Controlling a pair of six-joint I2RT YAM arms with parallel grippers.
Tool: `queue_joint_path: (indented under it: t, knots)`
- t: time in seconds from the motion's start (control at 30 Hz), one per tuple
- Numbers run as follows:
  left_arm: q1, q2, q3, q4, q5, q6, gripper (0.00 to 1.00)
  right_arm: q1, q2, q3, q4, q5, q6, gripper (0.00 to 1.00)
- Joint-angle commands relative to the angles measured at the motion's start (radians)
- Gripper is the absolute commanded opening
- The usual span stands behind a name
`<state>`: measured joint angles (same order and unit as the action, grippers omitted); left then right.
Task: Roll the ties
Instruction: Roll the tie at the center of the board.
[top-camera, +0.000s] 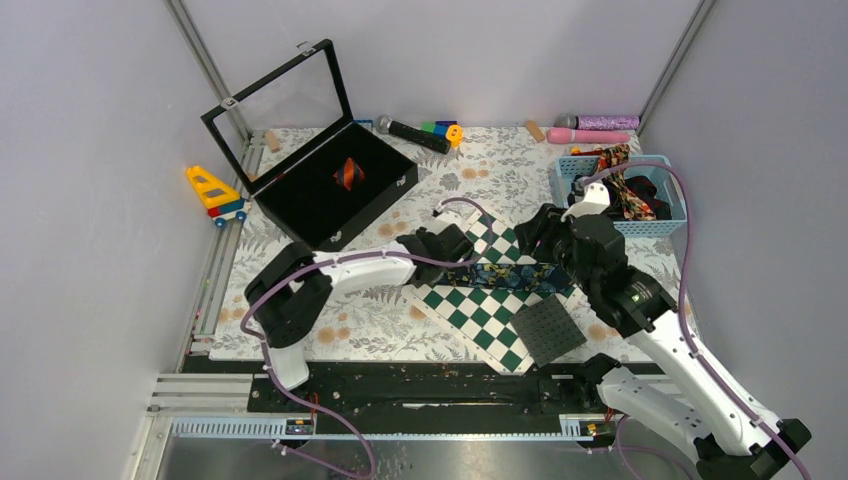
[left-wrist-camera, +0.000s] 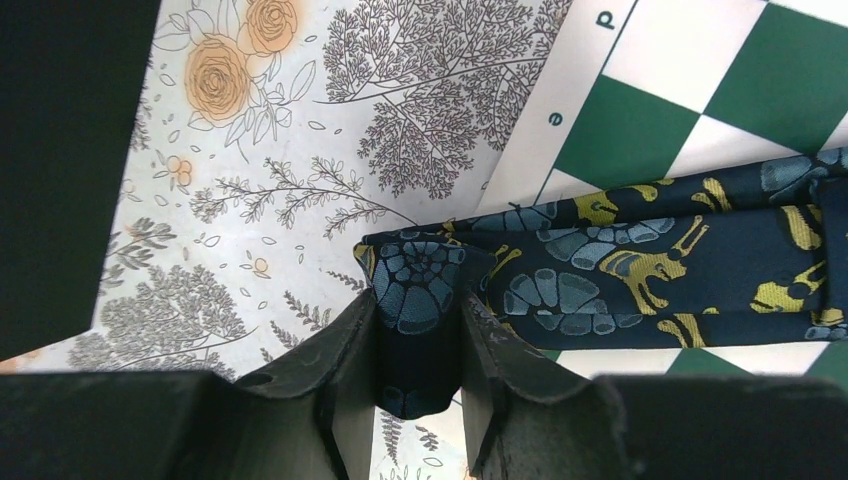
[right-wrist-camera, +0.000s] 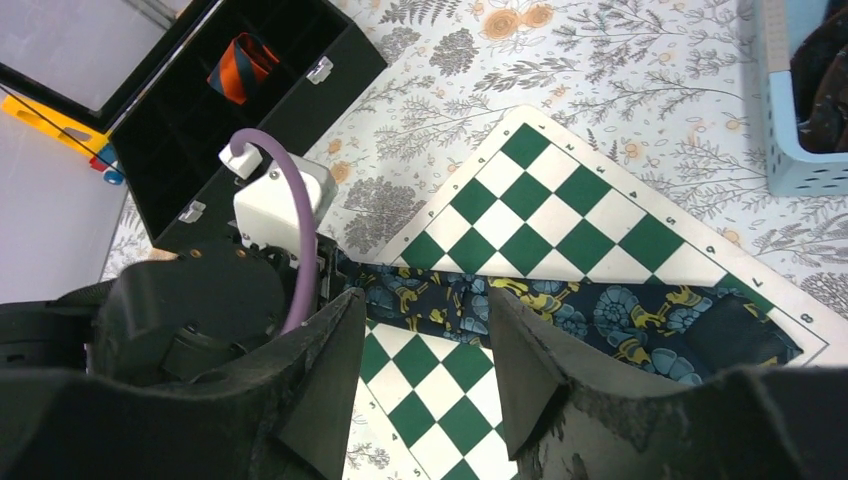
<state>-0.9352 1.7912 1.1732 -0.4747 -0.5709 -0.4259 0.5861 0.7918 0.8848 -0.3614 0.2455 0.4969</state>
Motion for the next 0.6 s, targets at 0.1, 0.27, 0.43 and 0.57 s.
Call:
queue_joint_path:
  t: [0.1,0.27,0.43,0.57]
  knots:
    - [-0.09,0.102,0.125,-0.141,-0.227,0.004,0.27,-0.006,-0.058,0.038,-0.045,0.086,-0.03,0.56]
    - [-0.138,0.178,0.203,-0.207,-0.286,0.005,0.28,-0.005,-0.112,0.063,-0.074,0.116,-0.037,0.56]
    - [-0.183,0.271,0.296,-0.279,-0.341,0.01,0.29,-0.005,-0.159,0.087,-0.108,0.143,-0.052,0.56]
    - [-0.205,0.329,0.349,-0.324,-0.355,0.005,0.31,-0.005,-0.18,0.087,-0.122,0.161,-0.069,0.56]
